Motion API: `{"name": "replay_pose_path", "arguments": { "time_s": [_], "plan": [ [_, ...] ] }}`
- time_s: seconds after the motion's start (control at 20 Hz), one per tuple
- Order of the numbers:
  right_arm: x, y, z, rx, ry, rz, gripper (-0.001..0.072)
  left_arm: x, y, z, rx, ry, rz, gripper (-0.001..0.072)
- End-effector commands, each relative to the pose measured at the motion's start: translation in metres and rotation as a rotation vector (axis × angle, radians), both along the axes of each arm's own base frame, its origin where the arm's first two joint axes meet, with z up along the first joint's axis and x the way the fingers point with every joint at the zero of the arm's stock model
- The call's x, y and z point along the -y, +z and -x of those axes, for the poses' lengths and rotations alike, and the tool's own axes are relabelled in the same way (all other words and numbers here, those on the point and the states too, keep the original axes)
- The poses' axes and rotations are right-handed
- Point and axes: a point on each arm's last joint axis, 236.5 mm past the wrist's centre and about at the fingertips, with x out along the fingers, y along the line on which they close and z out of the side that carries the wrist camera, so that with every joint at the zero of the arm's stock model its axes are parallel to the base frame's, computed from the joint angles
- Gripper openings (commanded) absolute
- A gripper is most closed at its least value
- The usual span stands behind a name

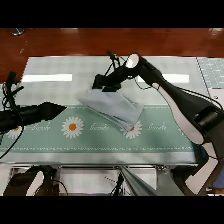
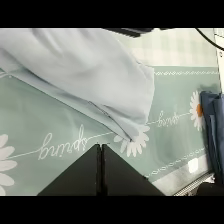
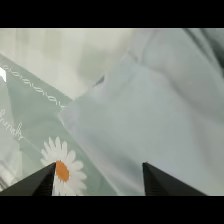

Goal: Fold the shirts.

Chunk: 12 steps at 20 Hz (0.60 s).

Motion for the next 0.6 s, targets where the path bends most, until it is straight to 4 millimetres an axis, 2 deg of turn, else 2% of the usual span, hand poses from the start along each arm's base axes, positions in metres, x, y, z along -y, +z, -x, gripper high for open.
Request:
{"name": "replay_pose_path", "arguments": {
  "time_s": [0.0, 0.05, 0.15, 0.25, 0.3, 0.35, 0.45, 0.5, 0.55],
  "plan": [
    [0.067, 0.05, 0.017, -0.027, 0.067, 0.042, 0.062, -0.016, -0.015, -0.002, 0.018, -0.007, -0.119, 0.0029],
    [0.1, 0.073, 0.018, 0.029, 0.075, 0.091, 0.062, -0.025, -0.023, -0.001, 0.011, -0.006, -0.173, 0.0029],
    [0.182, 0.107, 0.021, 0.161, 0.004, 0.316, 0.062, -0.035, -0.032, 0.001, 0.001, -0.007, -0.235, 0.0029],
    [0.248, 0.12, 0.037, 0.241, -0.154, 0.467, 0.062, -0.036, -0.032, -0.001, 0.005, -0.001, -0.236, 0.0029],
    [0.267, 0.115, 0.05, 0.256, -0.233, 0.482, 0.062, -0.036, -0.032, -0.002, 0.007, 0.004, -0.236, 0.0029],
    [0.281, 0.1, 0.066, 0.256, -0.329, 0.472, 0.062, -0.037, -0.032, -0.004, 0.012, 0.013, -0.236, 0.0029],
    [0.292, 0.046, 0.101, 0.182, -0.564, 0.397, 0.062, -0.037, -0.035, -0.007, 0.015, 0.034, -0.22, 0.0029],
    [0.286, 0.014, 0.119, 0.103, -0.692, 0.304, 0.062, -0.036, -0.039, -0.008, 0.007, 0.041, -0.204, 0.0029],
    [0.276, -0.008, 0.131, 0.044, -0.777, 0.197, 0.0619, -0.033, -0.044, -0.008, -0.008, 0.044, -0.182, 0.0029]
  ]
}}
